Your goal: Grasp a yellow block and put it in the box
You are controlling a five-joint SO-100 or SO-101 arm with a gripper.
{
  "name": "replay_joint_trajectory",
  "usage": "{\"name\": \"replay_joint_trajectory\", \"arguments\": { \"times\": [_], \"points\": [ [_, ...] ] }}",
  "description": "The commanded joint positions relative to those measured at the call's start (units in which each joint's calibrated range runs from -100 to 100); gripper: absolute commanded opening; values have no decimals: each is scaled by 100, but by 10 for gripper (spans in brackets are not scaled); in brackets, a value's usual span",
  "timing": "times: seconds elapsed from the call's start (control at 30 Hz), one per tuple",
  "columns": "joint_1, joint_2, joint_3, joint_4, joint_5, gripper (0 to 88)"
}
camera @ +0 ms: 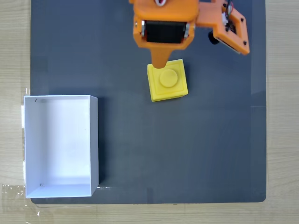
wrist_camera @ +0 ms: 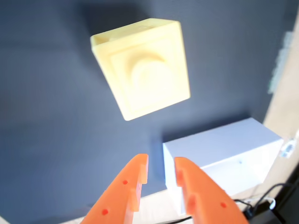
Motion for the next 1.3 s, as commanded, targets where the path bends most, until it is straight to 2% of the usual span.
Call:
{"name": "replay_joint_trajectory", "arguments": {
  "times": [0.0,0.2,0.37,0.57,0.87,0.93,1.13,1.27],
  "points": [
    [-10,596,-835,628,301,202],
    [-10,1223,-1016,1125,857,457],
    [-19,1723,-970,1081,1119,523],
    [-187,2605,-1034,1012,1166,523],
    [-246,3257,-1043,-36,1161,516],
    [-246,3291,-1025,-184,1166,475],
    [-246,3274,-979,-454,1161,280],
    [-246,3223,-1034,-463,1156,238]
  ]
}}
